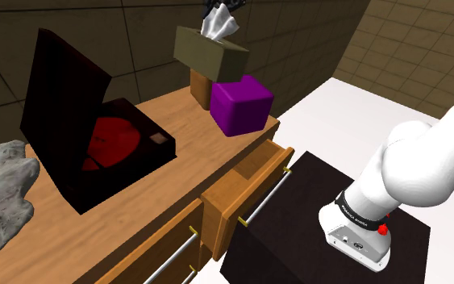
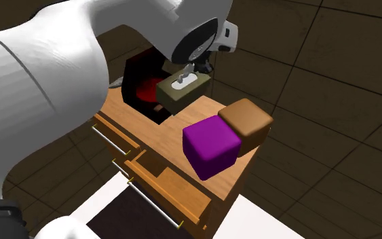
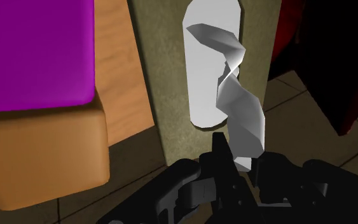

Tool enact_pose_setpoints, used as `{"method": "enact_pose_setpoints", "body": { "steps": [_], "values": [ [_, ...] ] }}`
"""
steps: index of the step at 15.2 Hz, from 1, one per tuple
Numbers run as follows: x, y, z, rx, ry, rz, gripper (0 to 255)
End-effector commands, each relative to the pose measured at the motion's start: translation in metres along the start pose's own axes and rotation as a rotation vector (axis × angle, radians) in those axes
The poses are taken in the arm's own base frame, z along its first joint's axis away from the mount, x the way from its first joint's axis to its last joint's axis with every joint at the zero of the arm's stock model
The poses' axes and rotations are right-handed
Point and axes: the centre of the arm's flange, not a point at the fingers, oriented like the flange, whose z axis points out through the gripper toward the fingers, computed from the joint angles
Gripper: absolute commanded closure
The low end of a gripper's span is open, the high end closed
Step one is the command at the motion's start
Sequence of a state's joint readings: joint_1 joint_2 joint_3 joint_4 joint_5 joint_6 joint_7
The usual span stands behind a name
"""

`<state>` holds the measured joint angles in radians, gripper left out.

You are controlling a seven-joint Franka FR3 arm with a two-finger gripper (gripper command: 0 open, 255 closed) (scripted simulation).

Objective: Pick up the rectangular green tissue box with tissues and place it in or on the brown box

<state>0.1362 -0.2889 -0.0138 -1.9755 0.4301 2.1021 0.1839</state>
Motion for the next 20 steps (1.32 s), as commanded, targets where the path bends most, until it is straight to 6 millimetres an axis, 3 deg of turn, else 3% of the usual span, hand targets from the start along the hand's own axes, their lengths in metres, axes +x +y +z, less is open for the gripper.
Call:
{"method": "enact_pose_setpoints", "body": {
  "steps": [1,15,16,20],
  "values": [
    [0.025,0.013,-0.004,-0.001,0.0,-0.002,255],
    [0.181,0.106,-0.04,-0.001,0.0,-0.002,255],
    [0.199,0.117,-0.044,-0.001,0.0,-0.002,255],
    [0.194,0.127,-0.026,-0.001,0.0,-0.002,255]
  ]
}}
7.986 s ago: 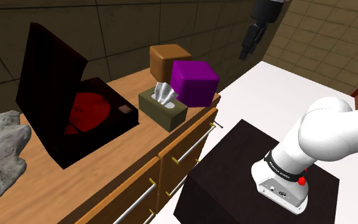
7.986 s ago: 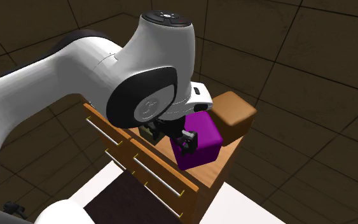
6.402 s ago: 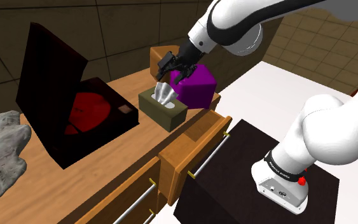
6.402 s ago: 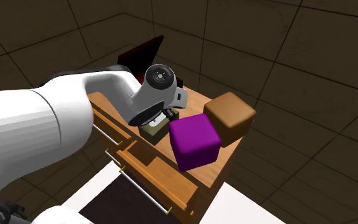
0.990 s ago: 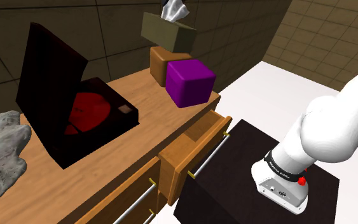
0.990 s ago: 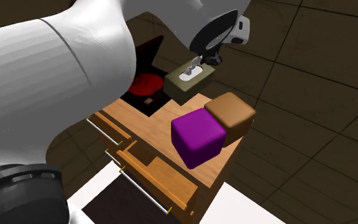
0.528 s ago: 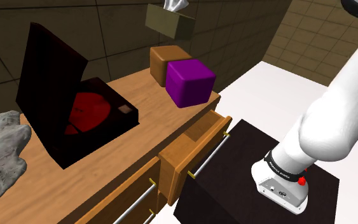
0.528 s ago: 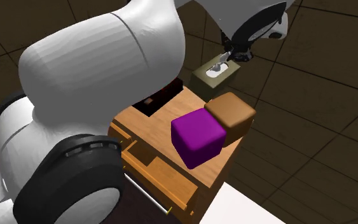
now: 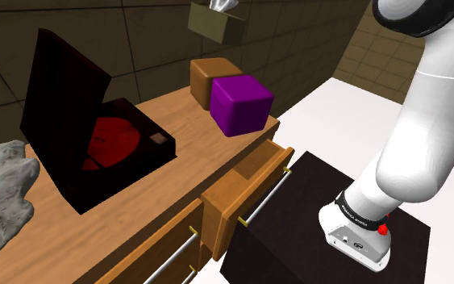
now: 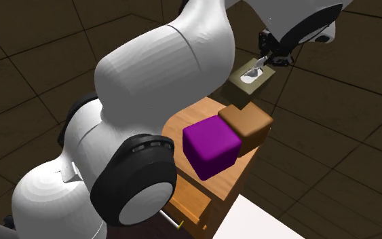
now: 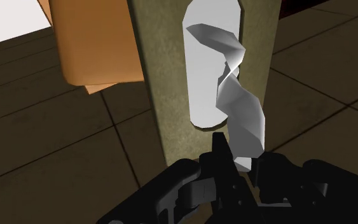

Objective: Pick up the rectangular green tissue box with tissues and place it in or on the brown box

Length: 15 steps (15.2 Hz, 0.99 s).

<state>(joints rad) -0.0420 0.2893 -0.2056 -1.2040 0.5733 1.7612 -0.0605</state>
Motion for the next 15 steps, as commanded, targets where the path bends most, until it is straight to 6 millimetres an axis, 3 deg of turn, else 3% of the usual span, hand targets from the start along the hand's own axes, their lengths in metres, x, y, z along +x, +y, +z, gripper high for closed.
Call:
{"method": "enact_pose_setpoints", "body": {
  "steps": [1,15],
  "values": [
    [-0.002,0.006,0.008,0.0,0.001,-0.001,255],
    [-0.022,0.042,0.07,0.0,0.001,-0.001,255]
  ]
}}
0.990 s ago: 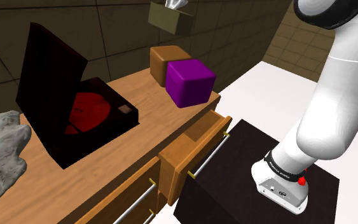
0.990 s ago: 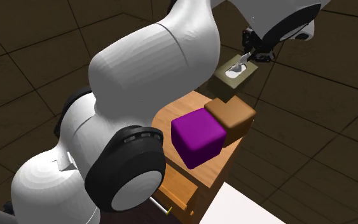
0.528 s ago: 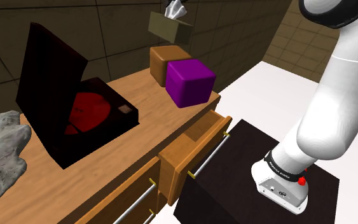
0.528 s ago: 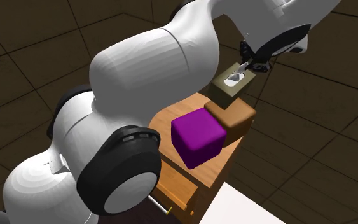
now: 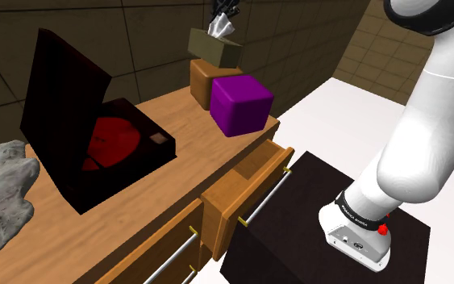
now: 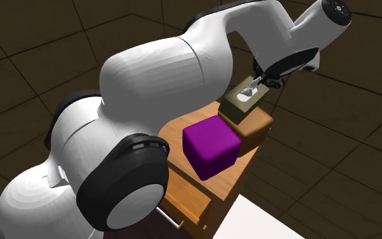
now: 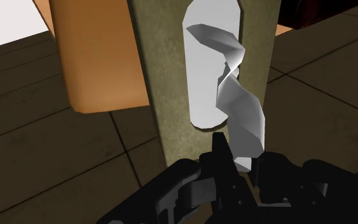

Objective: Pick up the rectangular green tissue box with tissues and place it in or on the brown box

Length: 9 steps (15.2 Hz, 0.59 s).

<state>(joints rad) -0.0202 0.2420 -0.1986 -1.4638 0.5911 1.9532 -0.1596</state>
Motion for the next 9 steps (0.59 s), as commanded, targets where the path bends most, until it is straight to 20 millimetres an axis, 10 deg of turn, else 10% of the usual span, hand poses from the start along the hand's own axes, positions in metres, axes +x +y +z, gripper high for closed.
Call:
{"method": "enact_pose_setpoints", "body": {
  "steps": [1,9],
  "values": [
    [-0.004,0.005,0.008,0.0,0.0,0.0,255],
    [-0.008,0.013,0.021,0.0,0.0,0.0,255]
  ]
}}
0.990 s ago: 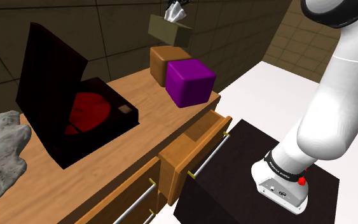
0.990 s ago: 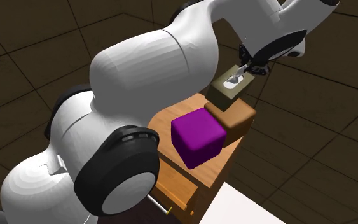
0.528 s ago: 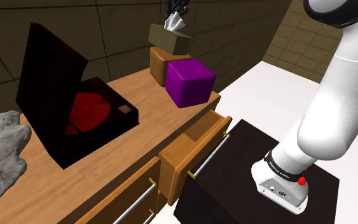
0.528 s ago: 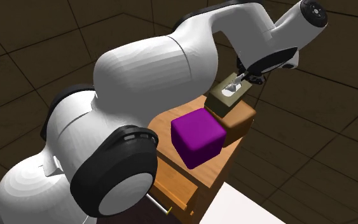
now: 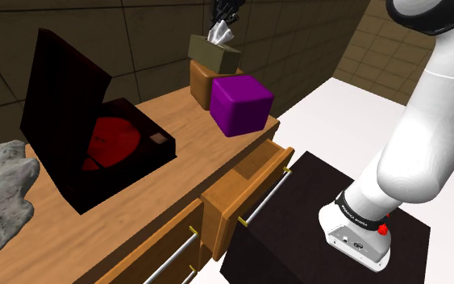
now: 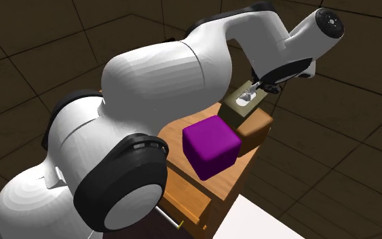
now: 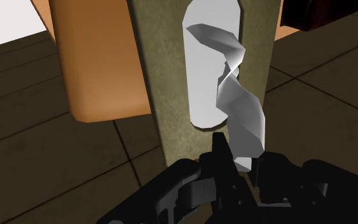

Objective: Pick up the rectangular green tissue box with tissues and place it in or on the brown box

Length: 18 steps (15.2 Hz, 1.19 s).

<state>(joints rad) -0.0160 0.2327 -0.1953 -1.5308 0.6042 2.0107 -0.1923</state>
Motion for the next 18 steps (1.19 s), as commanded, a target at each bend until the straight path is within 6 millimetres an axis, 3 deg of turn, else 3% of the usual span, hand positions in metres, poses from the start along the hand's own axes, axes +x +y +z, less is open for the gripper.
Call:
{"method": "enact_pose_setpoints", "body": {
  "steps": [1,3,4,9,13,18],
  "values": [
    [-0.001,0.002,0.003,-0.002,-0.006,0.003,255],
    [-0.001,0.002,0.003,-0.002,-0.006,0.003,255],
    [0.0,0.002,0.003,-0.002,-0.006,0.003,0],
    [-0.001,0.002,0.003,-0.002,-0.006,0.003,0],
    [0.0,0.002,-0.047,-0.002,-0.006,0.003,0],
    [0.0,0.002,-0.047,-0.002,-0.006,0.003,0]
  ]
}}
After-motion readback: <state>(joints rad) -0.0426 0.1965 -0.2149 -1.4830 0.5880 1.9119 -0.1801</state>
